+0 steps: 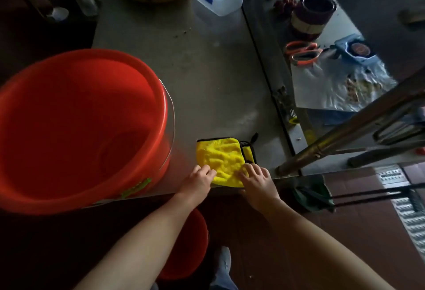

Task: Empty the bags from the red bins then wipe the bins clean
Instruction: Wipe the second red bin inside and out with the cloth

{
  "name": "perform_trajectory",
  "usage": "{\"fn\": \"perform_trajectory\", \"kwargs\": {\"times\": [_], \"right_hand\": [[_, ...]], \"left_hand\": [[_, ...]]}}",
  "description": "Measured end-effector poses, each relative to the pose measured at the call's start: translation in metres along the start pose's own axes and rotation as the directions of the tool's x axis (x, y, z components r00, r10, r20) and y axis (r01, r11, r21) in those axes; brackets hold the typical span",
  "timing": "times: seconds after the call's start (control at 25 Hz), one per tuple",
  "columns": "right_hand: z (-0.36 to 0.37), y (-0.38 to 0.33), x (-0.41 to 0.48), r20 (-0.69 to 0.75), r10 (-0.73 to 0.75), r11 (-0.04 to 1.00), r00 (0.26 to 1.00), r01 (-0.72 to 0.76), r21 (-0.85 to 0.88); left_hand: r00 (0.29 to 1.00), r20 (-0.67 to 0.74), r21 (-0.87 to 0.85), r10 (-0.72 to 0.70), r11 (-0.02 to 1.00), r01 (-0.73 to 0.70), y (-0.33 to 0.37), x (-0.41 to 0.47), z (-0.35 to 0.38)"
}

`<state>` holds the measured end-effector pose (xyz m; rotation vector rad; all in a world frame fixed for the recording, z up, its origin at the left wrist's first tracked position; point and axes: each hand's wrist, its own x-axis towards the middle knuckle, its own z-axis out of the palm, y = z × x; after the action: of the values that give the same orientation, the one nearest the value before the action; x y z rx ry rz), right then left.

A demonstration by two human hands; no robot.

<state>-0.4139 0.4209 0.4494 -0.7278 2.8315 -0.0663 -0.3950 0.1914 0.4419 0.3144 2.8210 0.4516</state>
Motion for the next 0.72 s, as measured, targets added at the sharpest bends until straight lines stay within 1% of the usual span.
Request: {"fn": "perform_trajectory", "kwargs": {"times": [0.08,0.12,0.2,0.28,0.4,0.44,0.52,0.64,0.72], "right_hand": [[-0.016,-0.007,0.000,-0.004,0.004,1.000,1.000,-0.004,-0.005],[-0.025,-0.012,0.000,-0.041,0.009,0.999,0.999,-0.008,0.033],[-0.058,-0.020,0.003,-0.127,0.109,0.972,0.986,-0.079,0.220],[-0.099,-0.025,0.010,-0.115,0.240,0.898,0.964,-0.176,0.403],[-0.165,-0.033,0.007,-0.096,0.342,0.802,0.935,-0.237,0.548],[-0.187,-0.036,0.004,-0.095,0.364,0.782,0.927,-0.248,0.572],[-0.226,-0.041,0.000,-0.127,0.382,0.780,0.915,-0.246,0.575],[-0.292,-0.060,-0.009,-0.189,0.400,0.828,0.897,-0.265,0.495],[-0.337,-0.082,-0.012,-0.267,0.402,0.855,0.876,-0.255,0.451]], "left_hand": [[0.997,-0.060,-0.026,0.042,0.999,-0.044,0.015,0.007,-0.028],[0.990,-0.106,-0.013,0.088,0.996,-0.090,0.025,0.012,-0.043],[0.966,-0.182,0.035,0.184,0.983,-0.181,0.042,0.019,-0.077],[0.942,-0.248,0.071,0.226,0.974,-0.215,0.054,0.022,-0.115],[0.895,-0.335,0.133,0.295,0.955,-0.265,0.065,0.012,-0.174],[0.872,-0.363,0.170,0.328,0.944,-0.284,0.068,0.008,-0.194],[0.825,-0.418,0.236,0.382,0.922,-0.307,0.071,0.000,-0.230],[0.785,-0.451,0.339,0.426,0.895,-0.291,0.064,-0.031,-0.282],[0.771,-0.476,0.375,0.423,0.891,-0.257,0.044,-0.056,-0.316]]}}
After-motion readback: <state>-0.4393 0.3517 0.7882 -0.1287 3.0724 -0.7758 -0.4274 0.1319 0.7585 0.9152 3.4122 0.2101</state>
